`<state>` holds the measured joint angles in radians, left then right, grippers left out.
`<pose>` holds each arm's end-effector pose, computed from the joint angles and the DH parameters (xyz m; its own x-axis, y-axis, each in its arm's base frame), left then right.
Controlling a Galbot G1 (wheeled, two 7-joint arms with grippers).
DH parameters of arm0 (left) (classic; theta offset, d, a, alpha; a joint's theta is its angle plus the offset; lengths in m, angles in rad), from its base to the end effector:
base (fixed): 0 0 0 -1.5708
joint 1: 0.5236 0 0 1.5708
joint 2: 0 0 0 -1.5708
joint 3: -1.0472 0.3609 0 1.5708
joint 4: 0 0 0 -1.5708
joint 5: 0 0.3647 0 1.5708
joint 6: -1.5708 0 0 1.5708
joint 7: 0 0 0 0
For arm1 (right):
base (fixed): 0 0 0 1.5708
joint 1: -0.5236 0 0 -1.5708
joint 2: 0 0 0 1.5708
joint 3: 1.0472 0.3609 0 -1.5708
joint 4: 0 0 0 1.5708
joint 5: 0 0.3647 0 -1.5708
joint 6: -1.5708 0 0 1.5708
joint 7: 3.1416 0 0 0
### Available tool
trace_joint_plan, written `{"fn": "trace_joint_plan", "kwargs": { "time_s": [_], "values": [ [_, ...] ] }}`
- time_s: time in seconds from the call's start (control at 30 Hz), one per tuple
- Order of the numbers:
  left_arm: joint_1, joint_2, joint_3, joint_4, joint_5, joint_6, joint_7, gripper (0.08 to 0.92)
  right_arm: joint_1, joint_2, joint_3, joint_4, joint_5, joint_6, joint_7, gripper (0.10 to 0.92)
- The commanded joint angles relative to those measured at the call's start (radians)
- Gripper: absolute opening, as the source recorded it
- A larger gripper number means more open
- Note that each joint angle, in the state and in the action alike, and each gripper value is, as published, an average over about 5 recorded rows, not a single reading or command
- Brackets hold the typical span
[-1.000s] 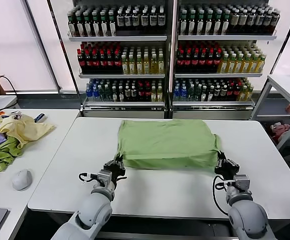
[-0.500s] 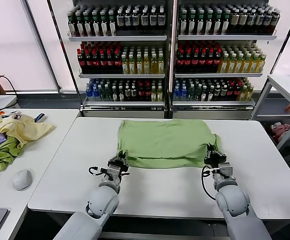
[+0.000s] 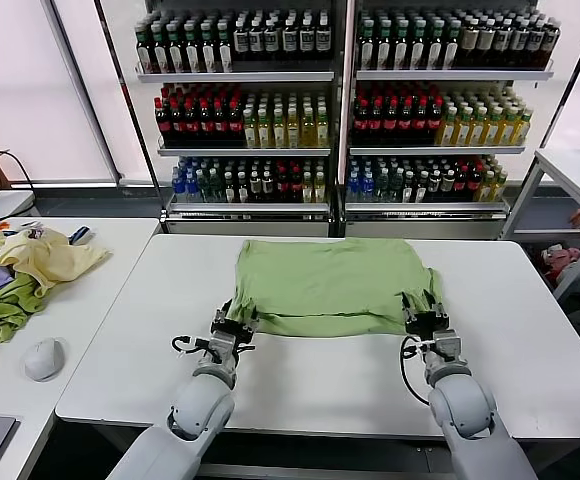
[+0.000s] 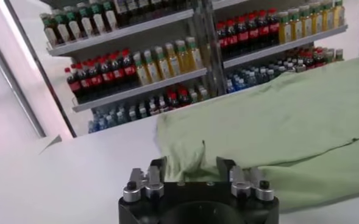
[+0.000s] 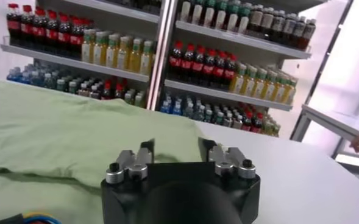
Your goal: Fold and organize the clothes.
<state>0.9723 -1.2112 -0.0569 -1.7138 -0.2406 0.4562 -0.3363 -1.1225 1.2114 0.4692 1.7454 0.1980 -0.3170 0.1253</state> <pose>0.3474 -0.0433 -0.3212 -0.9381 0.0716 0.3389 0.1594 0.9578 0.2390 0.3361 -0.0864 -0.3116 -0.9734 0.0635 0.2199 0.0224 0.9826 -0.1842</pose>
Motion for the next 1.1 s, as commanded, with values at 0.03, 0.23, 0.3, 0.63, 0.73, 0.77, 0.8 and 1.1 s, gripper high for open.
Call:
{"fn": "trace_joint_plan", "kwargs": {
  "time_s": [0.03, 0.23, 0.3, 0.63, 0.73, 0.77, 0.8, 1.1],
  "values": [
    [0.067, -0.005, -0.041, -0.055, -0.090, 0.033, -0.009, 0.680, -0.053, -0.005, 0.065, 0.044, 0.066, -0.026, 0.006, 0.759],
    [0.015, -0.013, -0.037, -0.007, -0.184, 0.074, -0.021, 0.809, -0.061, -0.004, 0.074, 0.029, 0.092, -0.103, 0.021, 0.821],
    [-0.005, -0.016, -0.035, 0.011, -0.204, 0.080, -0.027, 0.820, -0.055, -0.005, 0.070, 0.019, 0.113, -0.127, 0.027, 0.822],
    [-0.041, -0.027, -0.031, 0.062, -0.284, 0.106, -0.056, 0.758, -0.020, -0.008, 0.025, -0.033, 0.177, -0.181, 0.035, 0.630],
    [-0.043, -0.029, -0.031, 0.067, -0.305, 0.119, -0.063, 0.672, -0.013, -0.007, 0.015, -0.042, 0.181, -0.183, 0.035, 0.544],
    [-0.043, -0.029, -0.031, 0.068, -0.312, 0.121, -0.065, 0.646, -0.011, -0.007, 0.013, -0.045, 0.182, -0.183, 0.035, 0.518],
    [-0.044, -0.028, -0.032, 0.069, -0.319, 0.123, -0.066, 0.620, -0.009, -0.008, 0.010, -0.048, 0.184, -0.183, 0.035, 0.484],
    [-0.043, -0.024, -0.035, 0.068, -0.350, 0.120, -0.072, 0.360, -0.004, -0.013, 0.005, -0.051, 0.200, -0.178, 0.029, 0.228]
  ]
}}
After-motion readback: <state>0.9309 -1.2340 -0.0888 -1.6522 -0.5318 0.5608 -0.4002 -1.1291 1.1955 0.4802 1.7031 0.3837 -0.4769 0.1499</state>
